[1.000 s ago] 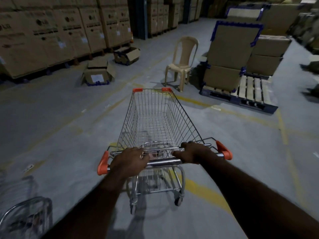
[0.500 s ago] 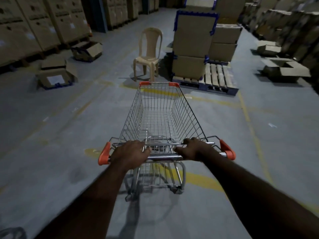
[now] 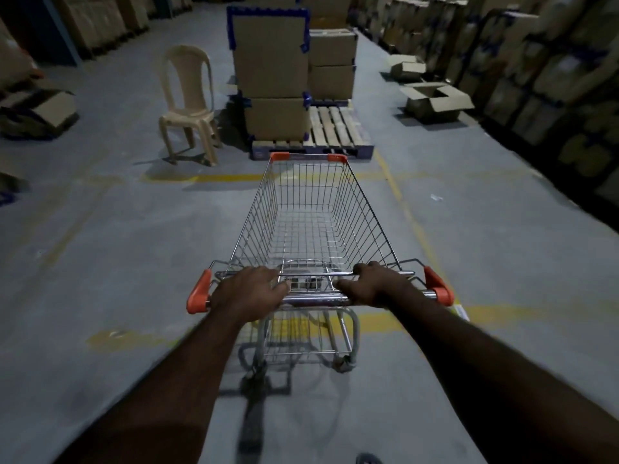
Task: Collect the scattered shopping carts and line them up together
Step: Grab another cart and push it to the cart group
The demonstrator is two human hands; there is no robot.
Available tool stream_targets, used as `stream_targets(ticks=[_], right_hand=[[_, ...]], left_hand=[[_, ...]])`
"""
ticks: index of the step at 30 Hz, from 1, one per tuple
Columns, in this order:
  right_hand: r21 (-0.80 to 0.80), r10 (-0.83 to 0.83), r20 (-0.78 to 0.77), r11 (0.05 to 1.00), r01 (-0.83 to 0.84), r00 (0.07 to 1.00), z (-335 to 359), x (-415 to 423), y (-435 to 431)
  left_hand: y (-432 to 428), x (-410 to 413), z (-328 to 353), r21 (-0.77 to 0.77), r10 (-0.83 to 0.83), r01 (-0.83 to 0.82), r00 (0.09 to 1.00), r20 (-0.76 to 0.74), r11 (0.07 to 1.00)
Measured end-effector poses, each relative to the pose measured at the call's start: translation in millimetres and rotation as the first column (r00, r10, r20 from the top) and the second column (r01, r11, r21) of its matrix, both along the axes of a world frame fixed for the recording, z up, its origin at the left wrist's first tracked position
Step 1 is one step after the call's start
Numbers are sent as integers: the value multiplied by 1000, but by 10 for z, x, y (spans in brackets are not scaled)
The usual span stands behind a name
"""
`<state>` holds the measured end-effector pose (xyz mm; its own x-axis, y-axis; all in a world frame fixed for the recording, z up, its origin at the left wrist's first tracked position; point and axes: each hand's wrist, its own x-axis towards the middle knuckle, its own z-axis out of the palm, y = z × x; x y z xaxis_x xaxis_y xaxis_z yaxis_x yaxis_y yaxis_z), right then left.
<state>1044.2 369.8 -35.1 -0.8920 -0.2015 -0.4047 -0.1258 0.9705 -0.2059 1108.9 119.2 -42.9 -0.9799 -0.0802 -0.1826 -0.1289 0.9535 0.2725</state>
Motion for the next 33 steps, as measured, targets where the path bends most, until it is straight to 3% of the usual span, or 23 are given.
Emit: stream_targets(ticks=[18,33], right_hand=[[-28,-354,8,935,354,935,-60,61,1411],[-15,-534,10,845,534,846,-66,-241,2639]], left_hand=[[1341,-749,63,-24,-319,318,948,-24,948],[2662,-1612,12,-37,-503,502,863,-37,864]])
